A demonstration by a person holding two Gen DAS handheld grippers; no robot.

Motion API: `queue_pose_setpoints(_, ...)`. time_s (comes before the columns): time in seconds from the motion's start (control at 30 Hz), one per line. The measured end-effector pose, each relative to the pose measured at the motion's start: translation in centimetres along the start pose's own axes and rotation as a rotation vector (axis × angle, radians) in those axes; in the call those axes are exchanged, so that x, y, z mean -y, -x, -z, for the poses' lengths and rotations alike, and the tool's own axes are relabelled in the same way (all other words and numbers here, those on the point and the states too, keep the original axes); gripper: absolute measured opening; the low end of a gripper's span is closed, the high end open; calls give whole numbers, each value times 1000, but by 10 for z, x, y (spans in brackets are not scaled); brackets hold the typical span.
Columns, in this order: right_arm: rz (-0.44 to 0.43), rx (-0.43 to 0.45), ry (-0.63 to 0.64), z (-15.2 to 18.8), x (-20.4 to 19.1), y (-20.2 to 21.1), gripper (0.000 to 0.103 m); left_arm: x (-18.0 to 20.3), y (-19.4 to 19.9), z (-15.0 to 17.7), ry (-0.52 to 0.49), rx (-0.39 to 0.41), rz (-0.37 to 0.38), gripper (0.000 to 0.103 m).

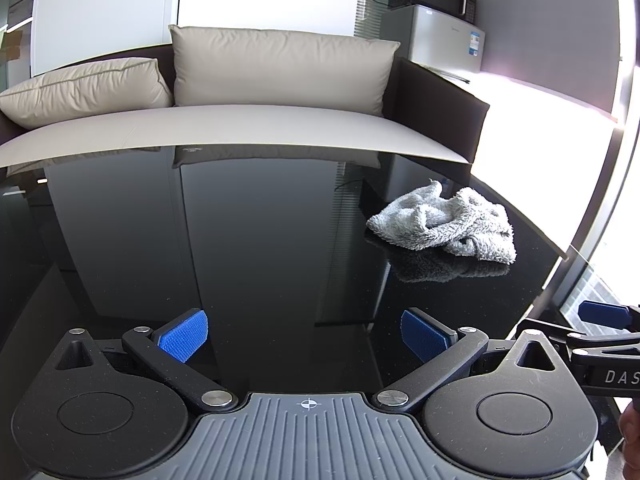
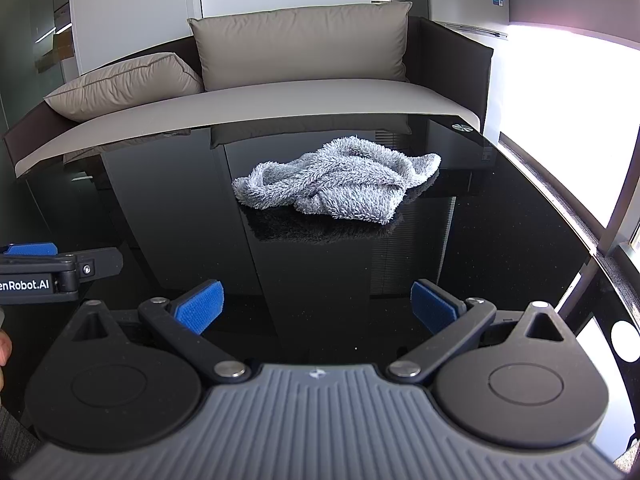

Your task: Fold towel

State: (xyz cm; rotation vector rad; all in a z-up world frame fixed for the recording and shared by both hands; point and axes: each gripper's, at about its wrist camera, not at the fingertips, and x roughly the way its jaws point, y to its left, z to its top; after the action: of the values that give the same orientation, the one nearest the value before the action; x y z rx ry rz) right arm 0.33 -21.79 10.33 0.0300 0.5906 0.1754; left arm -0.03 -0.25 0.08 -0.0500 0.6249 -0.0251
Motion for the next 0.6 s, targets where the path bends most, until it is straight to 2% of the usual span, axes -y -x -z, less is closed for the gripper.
queue_pose_setpoints(0.6,4,-2,3,0,0,-1,102,0,0,0,0,0,0,102)
